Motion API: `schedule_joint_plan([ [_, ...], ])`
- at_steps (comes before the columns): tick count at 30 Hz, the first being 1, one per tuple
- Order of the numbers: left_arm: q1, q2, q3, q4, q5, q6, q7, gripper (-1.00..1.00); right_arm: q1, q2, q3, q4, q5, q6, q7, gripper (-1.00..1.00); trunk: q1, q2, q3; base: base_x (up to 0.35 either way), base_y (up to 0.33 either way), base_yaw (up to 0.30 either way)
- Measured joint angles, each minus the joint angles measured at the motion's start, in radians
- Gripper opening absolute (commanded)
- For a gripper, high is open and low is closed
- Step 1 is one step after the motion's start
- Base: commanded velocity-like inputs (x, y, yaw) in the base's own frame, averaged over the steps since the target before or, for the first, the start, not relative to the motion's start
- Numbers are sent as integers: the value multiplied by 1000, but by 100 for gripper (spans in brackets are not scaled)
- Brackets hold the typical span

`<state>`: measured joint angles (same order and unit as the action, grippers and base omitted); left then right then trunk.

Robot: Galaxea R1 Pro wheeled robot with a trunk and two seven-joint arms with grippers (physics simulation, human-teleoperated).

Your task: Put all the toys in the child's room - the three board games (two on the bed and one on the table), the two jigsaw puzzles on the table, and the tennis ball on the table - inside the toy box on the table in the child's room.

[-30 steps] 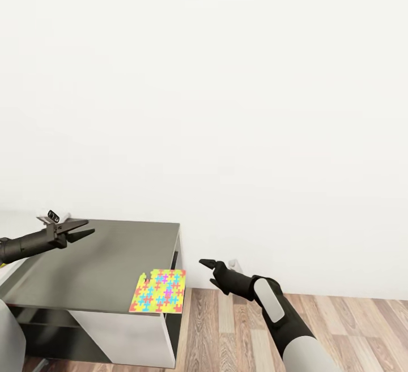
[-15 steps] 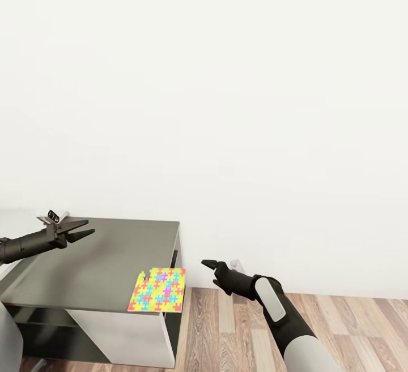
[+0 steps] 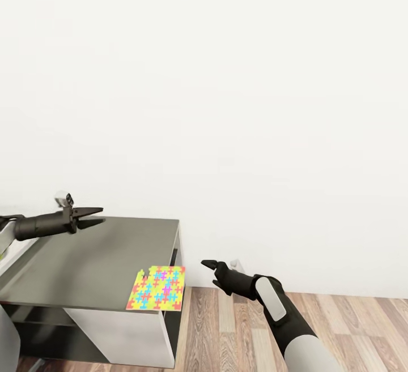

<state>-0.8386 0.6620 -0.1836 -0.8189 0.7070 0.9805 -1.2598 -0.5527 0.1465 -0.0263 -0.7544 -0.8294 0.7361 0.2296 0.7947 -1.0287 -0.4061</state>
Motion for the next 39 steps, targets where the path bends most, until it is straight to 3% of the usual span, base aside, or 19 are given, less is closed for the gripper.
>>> schedule_joint_plan([
  [2, -13, 1, 2, -33, -5, 31, 61, 100, 0, 0, 0, 0, -1, 0, 1, 100, 8, -14, -6, 0, 0, 0],
  [6, -39, 4, 2, -50, -9, 47, 95, 100, 1, 0, 0, 0, -1, -3, 2, 100, 23, -42, -19, 0, 0, 0],
  [22, -60, 15, 1, -64, -11, 53, 113, 100, 1, -3, 0, 0, 2, -5, 73, 100, 84, -154, -69, 0, 0, 0],
  [39, -60, 33, 3, -110, -10, 56, 111, 100, 1, -5, 0, 1, 1, -4, 82, 100, 84, -154, -69, 0, 0, 175],
])
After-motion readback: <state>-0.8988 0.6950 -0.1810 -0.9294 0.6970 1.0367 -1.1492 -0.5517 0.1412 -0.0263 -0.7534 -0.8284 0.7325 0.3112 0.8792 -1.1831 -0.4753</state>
